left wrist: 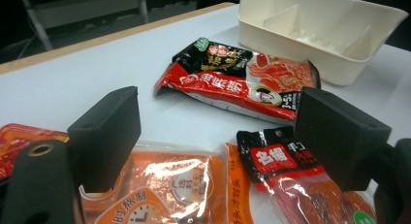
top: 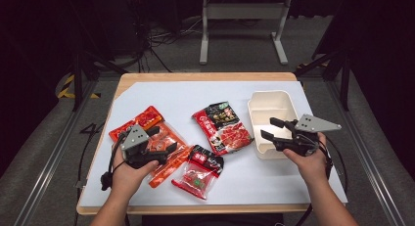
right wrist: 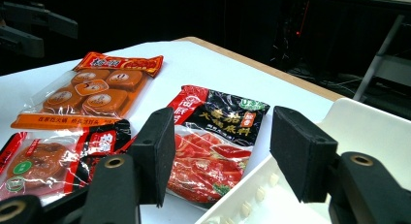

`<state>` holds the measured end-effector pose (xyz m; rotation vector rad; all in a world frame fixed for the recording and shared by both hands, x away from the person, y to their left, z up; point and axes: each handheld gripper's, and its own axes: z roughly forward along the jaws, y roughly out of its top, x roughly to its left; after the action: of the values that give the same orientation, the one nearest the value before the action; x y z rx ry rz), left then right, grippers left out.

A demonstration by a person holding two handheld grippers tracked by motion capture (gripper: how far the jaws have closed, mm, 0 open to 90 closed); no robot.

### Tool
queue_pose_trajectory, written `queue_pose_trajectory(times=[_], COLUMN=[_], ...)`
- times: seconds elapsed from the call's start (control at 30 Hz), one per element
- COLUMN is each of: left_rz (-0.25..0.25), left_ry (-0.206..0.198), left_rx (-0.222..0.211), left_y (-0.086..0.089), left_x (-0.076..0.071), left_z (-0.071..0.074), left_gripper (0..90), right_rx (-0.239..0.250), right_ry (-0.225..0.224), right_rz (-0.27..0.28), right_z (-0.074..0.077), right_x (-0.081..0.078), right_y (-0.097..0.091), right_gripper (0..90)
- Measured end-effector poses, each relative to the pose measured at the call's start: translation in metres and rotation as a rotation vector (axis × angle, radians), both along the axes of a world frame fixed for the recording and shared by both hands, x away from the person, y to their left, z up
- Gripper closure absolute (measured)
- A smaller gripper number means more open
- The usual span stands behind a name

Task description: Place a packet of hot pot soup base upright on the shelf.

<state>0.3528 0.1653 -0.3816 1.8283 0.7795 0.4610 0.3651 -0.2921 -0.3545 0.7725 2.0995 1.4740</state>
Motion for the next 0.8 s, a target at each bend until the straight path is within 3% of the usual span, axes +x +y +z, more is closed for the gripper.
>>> queue_pose_trajectory(times=[0.13,0.23,0.47,0.63,0.8], left_rz=[-0.013,-0.01,-0.017,-0.022,-0.006], left_ry=[0.004,0.004,0.038,0.041,0.074], left_rx=[-0.011,0.011,-0.013,-0.006,-0.04], left_y=[-0.01,-0.016,-0.029,-0.038,-0.045], left_x=[0.008,0.017,0.041,0.051,0.064], left_z=[0.004,0.006,0.013,0.014,0.012], left_gripper=[17.1,16.8,15.6,15.4,15.0], right_rx=[0.008,0.006,-0.008,-0.012,-0.02], right_ry=[-0.001,-0.003,-0.011,-0.017,-0.004], right_rz=[0.001,0.003,0.008,0.006,0.006], right_z=[0.001,0.002,0.005,0.007,0.009], right_x=[0.0,0.0,-0.003,-0.006,-0.01], right_y=[0.0,0.001,0.002,0.002,-0.001], right_gripper=[43.4,43.3,43.4,43.6,48.8])
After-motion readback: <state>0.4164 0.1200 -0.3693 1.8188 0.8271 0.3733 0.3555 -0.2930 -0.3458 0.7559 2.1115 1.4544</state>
